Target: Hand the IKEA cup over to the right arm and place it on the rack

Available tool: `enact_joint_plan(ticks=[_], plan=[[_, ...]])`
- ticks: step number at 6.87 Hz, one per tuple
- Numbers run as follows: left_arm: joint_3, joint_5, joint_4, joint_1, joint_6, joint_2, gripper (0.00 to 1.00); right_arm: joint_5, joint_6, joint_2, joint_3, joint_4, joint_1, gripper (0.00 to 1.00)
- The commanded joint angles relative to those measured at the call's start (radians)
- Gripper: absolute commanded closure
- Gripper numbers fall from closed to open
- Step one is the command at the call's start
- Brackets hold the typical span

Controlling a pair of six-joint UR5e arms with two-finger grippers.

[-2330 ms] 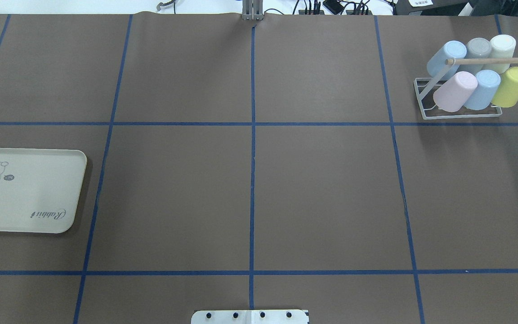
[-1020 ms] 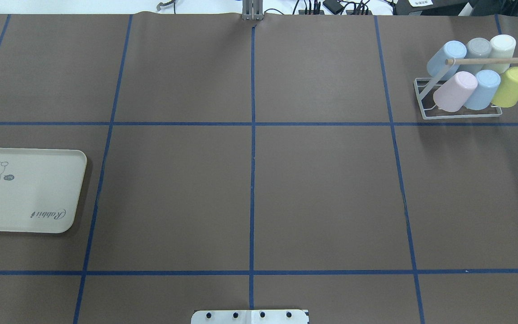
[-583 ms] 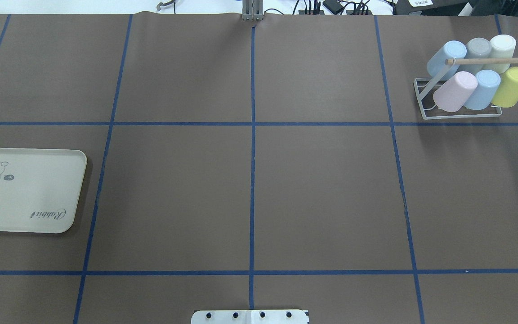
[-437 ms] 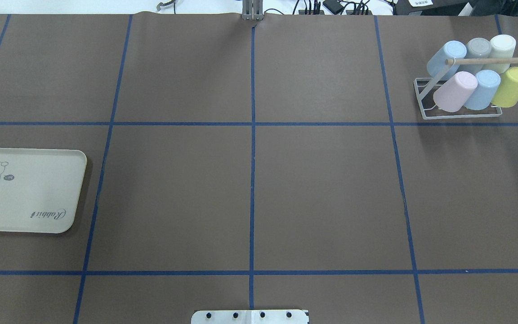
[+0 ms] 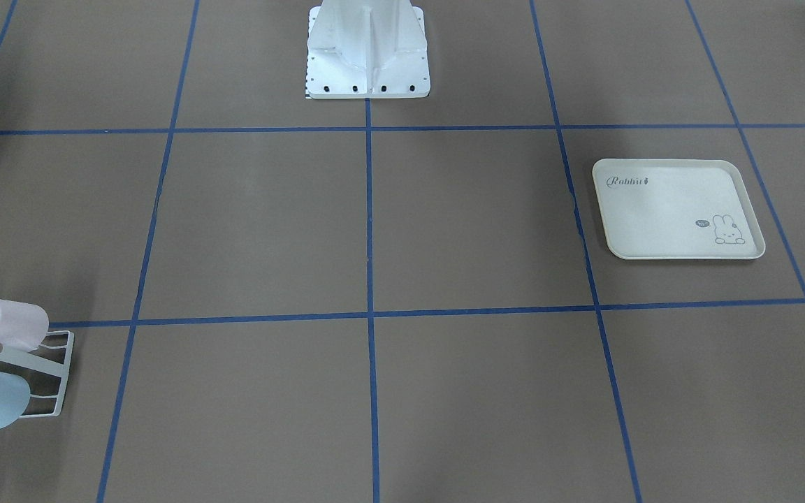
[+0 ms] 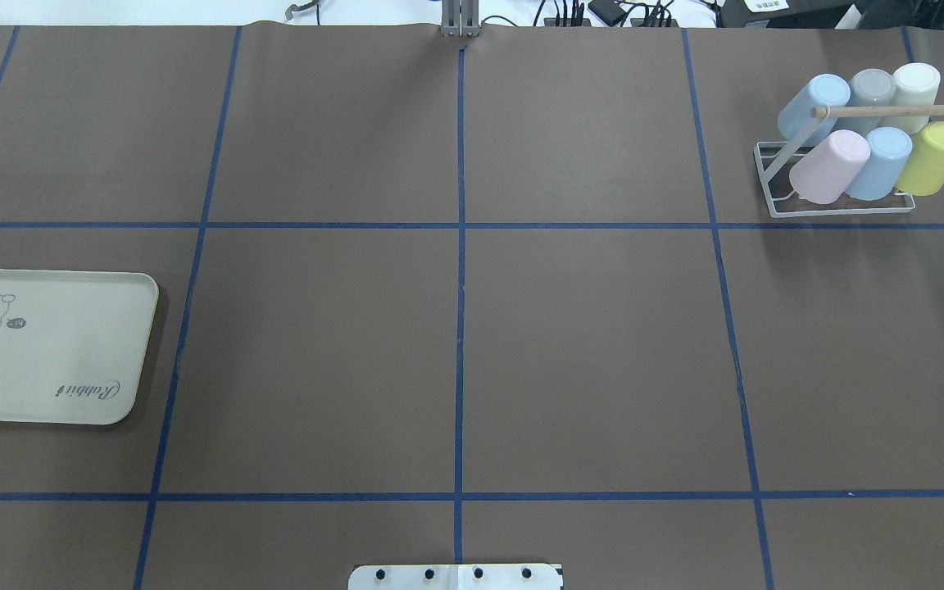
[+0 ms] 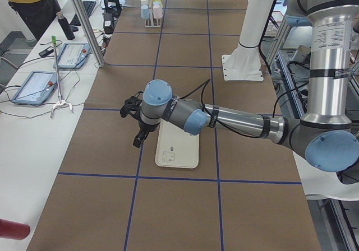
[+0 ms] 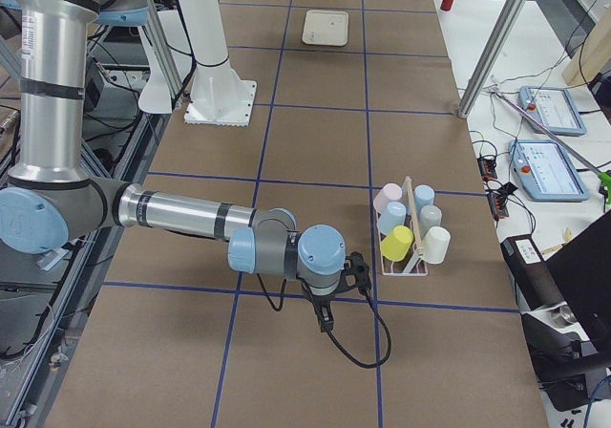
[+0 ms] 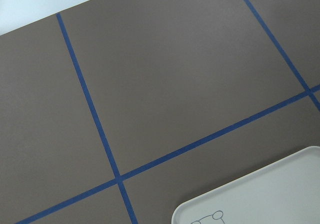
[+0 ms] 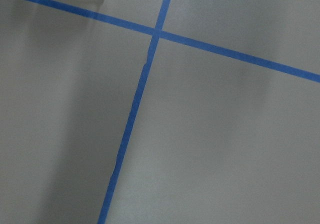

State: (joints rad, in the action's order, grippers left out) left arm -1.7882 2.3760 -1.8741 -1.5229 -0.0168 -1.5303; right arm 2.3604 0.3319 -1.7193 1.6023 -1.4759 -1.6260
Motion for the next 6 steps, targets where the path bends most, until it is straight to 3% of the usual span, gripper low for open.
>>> enact_joint_plan(ticks=[1, 6], plan=[[-0.003, 0.003, 0.010, 0.000, 0.093, -0.002, 0.00, 0.000, -0.002, -0.022, 0.007, 0.025, 0.000, 0.00], [0.004, 0.042, -0.007, -0.003, 0.104, -0.001, 0.00, 0.008, -0.007, -0.036, 0.051, 0.028, -0.002, 0.00]])
